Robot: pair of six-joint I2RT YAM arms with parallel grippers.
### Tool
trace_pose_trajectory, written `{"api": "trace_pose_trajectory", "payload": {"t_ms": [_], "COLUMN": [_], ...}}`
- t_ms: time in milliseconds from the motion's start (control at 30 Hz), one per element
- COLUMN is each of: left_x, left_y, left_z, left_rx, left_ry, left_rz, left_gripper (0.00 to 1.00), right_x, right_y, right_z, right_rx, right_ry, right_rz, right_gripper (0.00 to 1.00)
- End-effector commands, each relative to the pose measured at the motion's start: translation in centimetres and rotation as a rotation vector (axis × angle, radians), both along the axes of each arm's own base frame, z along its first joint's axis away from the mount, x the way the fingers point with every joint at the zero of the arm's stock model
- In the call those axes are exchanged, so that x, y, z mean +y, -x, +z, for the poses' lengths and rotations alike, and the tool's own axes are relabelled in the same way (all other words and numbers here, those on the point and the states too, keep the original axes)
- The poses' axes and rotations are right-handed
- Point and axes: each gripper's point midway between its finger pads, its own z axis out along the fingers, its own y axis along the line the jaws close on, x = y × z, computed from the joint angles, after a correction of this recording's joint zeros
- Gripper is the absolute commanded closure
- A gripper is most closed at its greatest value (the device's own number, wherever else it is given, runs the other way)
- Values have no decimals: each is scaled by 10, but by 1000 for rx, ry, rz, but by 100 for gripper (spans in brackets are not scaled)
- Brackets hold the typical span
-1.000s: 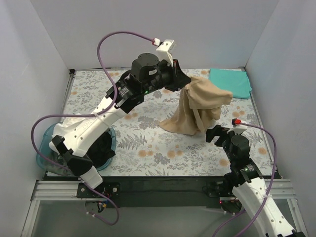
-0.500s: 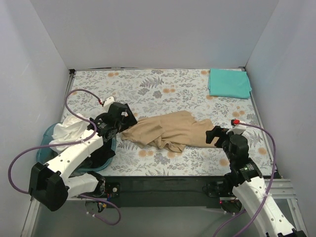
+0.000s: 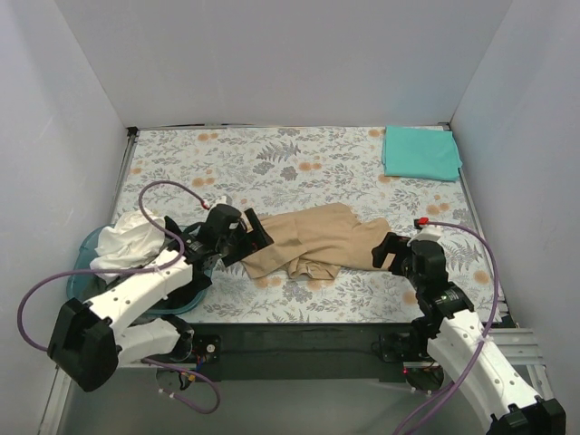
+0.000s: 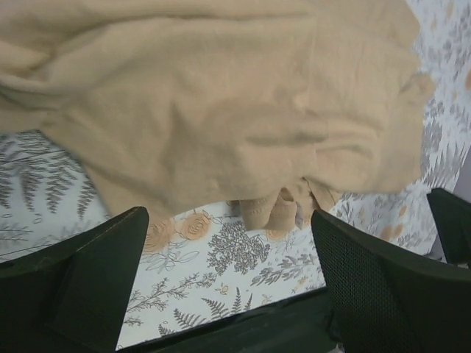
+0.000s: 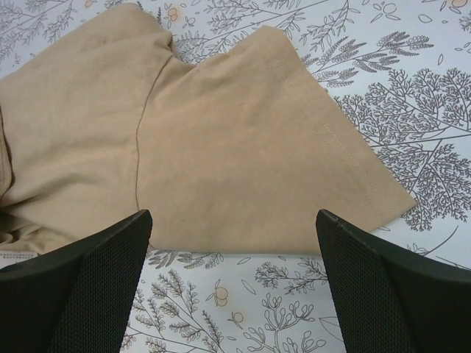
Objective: Fold and stack the t-shirts
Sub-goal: Flatten the tshirt out
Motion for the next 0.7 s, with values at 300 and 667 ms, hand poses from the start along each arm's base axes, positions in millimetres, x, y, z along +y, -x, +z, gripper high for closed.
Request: {"api": "trace_pose_trajectory", "payload": {"t_ms": [300, 667], "left_x": [-3, 1], "left_y": [45, 29], "left_z": [-64, -80], "left_rx": [160, 182], "left_ry": [-74, -128], "left_rz": [-20, 82], "left_gripper": [9, 30], "right_x": [-11, -16], "right_y": [1, 2], "right_z": [5, 1], "right_rx": [7, 10], "right_ry": [22, 44], "right_rz": [-64, -71], "right_gripper": [2, 2]}}
